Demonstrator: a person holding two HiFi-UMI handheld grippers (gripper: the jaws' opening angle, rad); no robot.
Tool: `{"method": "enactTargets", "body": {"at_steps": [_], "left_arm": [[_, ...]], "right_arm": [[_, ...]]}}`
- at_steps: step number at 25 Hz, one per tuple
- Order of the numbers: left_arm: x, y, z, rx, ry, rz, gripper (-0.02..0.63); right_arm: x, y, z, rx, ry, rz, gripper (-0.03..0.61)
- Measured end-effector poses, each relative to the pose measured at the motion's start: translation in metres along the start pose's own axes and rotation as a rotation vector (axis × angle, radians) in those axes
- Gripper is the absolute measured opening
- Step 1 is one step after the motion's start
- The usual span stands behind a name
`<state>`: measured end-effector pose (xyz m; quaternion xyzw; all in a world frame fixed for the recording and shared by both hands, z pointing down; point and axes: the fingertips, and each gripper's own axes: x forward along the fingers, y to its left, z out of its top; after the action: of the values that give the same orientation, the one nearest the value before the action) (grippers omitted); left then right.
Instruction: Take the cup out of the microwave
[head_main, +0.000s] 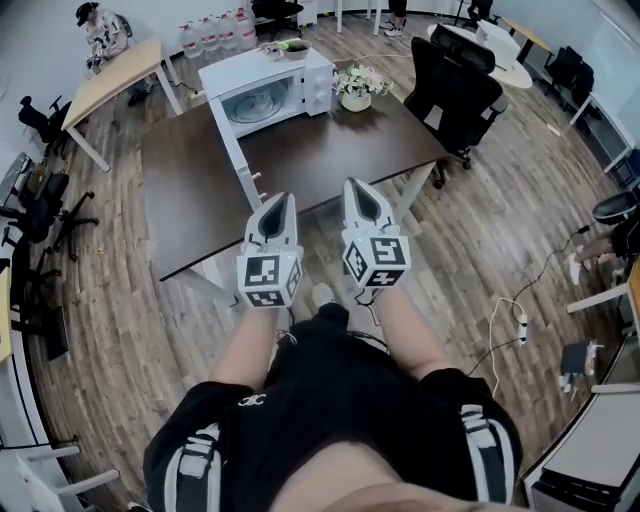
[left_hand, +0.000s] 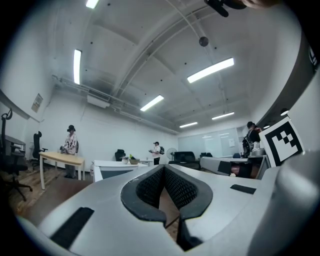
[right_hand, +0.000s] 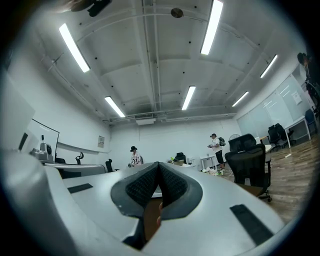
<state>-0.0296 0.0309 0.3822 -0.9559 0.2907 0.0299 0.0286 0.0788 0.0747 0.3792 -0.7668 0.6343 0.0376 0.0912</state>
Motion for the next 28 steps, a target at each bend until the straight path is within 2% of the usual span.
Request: {"method": "enactTargets", "body": {"at_steps": [6,9,15,19,28], "left_arm": [[0.113,0.041,-0.008,-0.060,0.013,0.026,-0.003],[0.167,0.063,-0.008,-0.010,0.010,0.049,-0.003],[0.260,0.107,-0.010,0.017,0.023,0.078,-0.003],[0.292,0.127,-0.013,0.003,0.039,0.099,-0.003],[0.310,0.165,-0.030,-0.017,0.084,0.184,-0.003]], "right_arm": [[0.104,-0.052,-0.008,-0.026,0.018,0.023,-0.002],[0.162,-0.072,-0.011,-0.028,0.022,0.048,-0.002],[0.265,-0.099,-0.024,-0.008,0.038,0.094,-0.002],[0.307,-0.112,-0.036,0.028,0.061,0.105,0.000],[0.362,-0.104,-0.066,0.050,0.114,0.171,-0.002]]}}
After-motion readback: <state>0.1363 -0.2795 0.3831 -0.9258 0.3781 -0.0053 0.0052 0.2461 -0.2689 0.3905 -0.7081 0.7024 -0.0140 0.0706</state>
